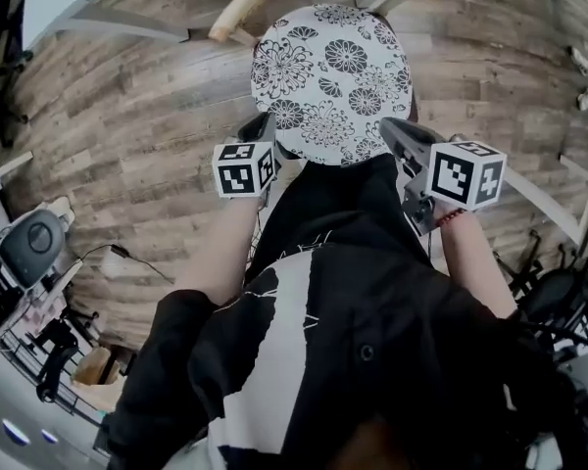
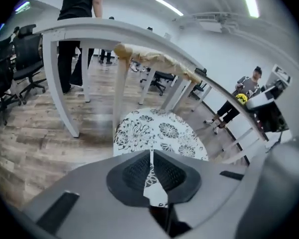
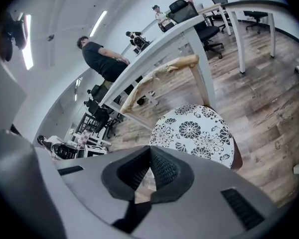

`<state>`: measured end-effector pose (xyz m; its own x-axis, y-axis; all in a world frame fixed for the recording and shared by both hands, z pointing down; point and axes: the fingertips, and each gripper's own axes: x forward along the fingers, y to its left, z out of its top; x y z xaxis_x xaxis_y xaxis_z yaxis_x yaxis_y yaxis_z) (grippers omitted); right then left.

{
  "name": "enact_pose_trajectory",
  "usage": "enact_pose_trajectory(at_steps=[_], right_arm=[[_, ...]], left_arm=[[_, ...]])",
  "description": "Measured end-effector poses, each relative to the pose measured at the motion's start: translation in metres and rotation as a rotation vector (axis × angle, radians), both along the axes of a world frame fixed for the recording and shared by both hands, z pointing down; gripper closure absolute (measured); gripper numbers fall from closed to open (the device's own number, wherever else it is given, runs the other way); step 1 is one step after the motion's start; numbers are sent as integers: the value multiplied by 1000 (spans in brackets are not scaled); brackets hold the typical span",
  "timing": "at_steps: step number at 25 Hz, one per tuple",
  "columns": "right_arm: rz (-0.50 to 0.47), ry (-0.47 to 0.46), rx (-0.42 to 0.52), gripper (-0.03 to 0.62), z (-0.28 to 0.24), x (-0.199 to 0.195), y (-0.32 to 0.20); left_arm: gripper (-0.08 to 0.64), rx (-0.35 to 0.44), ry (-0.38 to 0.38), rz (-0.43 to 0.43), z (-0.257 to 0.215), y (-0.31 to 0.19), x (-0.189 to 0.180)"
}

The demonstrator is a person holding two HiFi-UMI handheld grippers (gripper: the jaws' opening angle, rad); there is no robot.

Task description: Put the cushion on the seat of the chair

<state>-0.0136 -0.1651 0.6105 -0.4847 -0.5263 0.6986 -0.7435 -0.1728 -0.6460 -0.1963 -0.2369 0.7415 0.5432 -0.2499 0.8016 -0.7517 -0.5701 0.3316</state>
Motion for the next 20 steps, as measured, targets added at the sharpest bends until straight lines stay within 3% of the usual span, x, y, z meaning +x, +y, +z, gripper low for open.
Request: enact_pose_trajectory(at_steps=[4,7,10,20], right_arm=[[2,49,67,577,-40,-4,-8],[-21,82,141,577,-72,-5,-21],[-49,112,239,577,-111,-2,-38],[-117,180,482,577,-224,55,-36]], left_arm=[[537,14,150,39,-67,-1,28],[541,116,208,136,-128,-9,51],[541,211,264,176,-188,-12,67],[545,386,407,-1,-321,8,99]])
